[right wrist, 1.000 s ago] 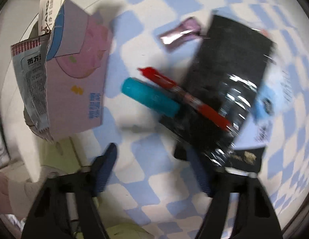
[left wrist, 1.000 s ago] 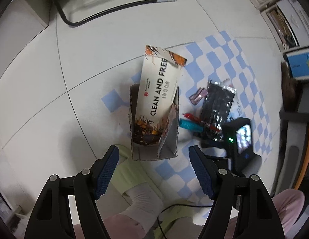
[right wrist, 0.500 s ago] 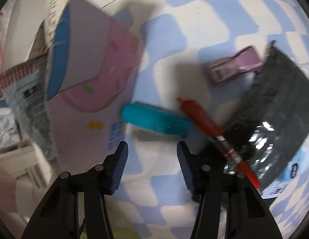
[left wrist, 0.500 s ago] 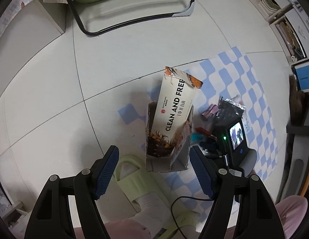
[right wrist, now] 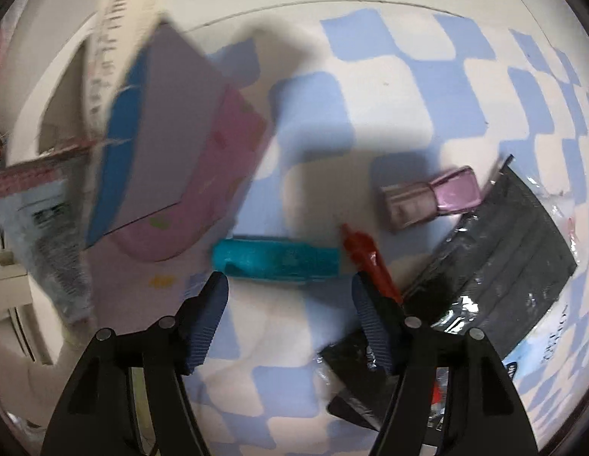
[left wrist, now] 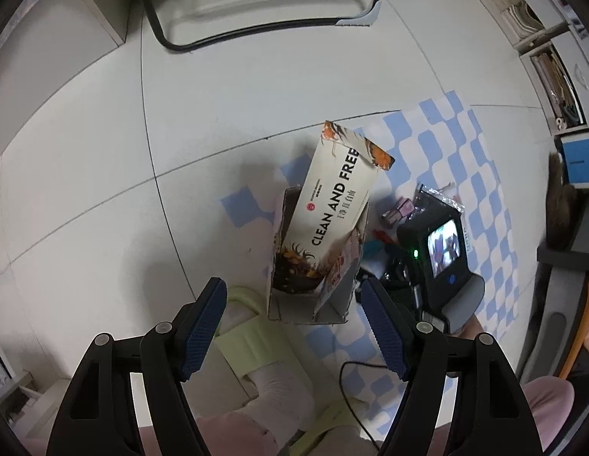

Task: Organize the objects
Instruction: 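Reach down and grasp the teal bo ben bottle with the right gripper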

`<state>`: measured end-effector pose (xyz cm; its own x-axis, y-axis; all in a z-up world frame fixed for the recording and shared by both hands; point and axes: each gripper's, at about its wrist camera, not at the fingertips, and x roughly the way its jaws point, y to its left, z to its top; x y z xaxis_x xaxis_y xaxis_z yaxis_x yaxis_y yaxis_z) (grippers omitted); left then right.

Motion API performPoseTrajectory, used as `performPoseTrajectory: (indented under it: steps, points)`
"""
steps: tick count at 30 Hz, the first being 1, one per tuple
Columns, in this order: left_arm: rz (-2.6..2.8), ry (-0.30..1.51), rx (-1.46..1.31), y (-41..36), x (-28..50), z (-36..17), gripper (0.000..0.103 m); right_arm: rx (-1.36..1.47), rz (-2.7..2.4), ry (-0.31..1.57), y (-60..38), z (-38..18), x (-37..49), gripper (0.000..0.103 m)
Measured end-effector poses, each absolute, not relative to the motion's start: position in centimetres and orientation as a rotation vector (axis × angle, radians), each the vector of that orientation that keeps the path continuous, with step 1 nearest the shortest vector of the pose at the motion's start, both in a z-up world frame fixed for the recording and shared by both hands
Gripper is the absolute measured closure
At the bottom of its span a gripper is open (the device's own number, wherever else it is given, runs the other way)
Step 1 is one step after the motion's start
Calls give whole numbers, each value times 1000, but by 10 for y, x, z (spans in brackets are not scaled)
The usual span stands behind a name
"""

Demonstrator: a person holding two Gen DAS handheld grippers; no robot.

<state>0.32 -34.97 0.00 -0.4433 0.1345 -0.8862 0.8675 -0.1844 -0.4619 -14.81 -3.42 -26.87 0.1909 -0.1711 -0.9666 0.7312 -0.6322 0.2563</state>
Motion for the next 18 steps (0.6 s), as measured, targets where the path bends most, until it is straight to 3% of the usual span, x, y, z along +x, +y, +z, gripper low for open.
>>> performPoseTrajectory:
  steps: [7,11,13,15,18]
  points:
    - [-1620,1563,1124,-349,4,-3,31,1967,-1619,121,3,-289,-169,35]
    - [-1597,1585,1108,-348,4,-5,31,2026,-1702,42,15,-291,-167,38]
    - [-1596,1587,1099,-346,4,-4,31,2063,-1734,37,20,-292,-163,45]
    - [-1599,1603,1086,-347,4,-2,31,2103,-1735,134,21,-293,-158,71]
    - [-1619,1622,1060,-349,1,0,31,2119,-1685,174,34,-297,-147,83]
